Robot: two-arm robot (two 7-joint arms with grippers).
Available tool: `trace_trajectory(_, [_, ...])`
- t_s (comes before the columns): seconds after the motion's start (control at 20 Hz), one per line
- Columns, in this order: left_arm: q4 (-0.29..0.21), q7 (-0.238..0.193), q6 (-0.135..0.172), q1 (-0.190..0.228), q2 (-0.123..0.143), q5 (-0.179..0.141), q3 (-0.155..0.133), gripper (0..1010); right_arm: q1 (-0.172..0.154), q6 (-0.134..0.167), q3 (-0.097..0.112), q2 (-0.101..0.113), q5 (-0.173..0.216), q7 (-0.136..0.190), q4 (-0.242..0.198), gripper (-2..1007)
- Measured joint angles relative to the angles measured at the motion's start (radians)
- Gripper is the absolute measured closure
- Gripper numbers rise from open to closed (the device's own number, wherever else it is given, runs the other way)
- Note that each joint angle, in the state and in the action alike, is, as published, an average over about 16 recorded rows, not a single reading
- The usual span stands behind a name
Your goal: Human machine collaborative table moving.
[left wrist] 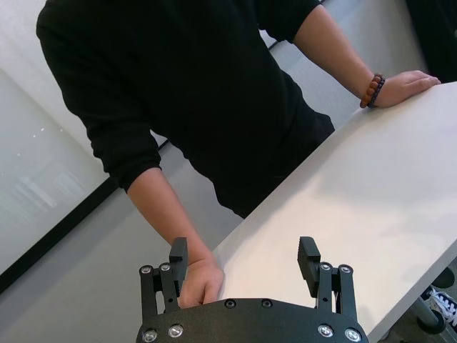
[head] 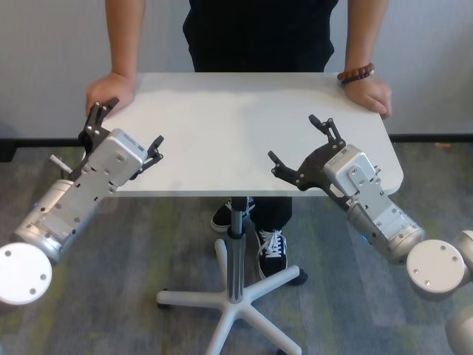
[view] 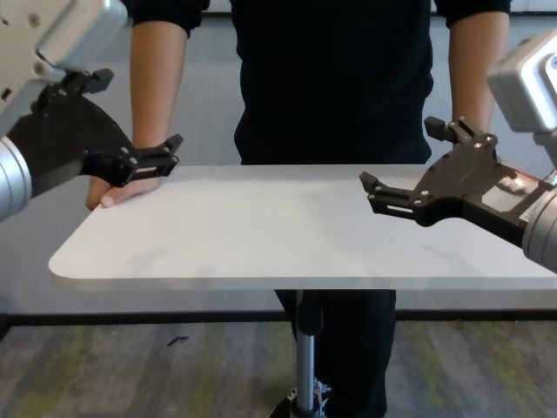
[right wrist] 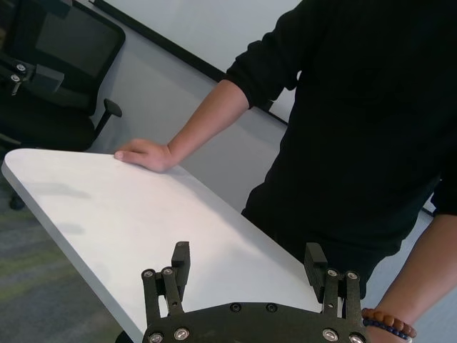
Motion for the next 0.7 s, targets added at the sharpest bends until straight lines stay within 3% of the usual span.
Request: trace_trajectory(0.7, [-0.002, -0.003, 0.004, 0.0, -0.001, -0.005, 0.001, 10, 0.0, 0.006, -0.001, 0.003, 0.0, 0.006, 0.0, 0])
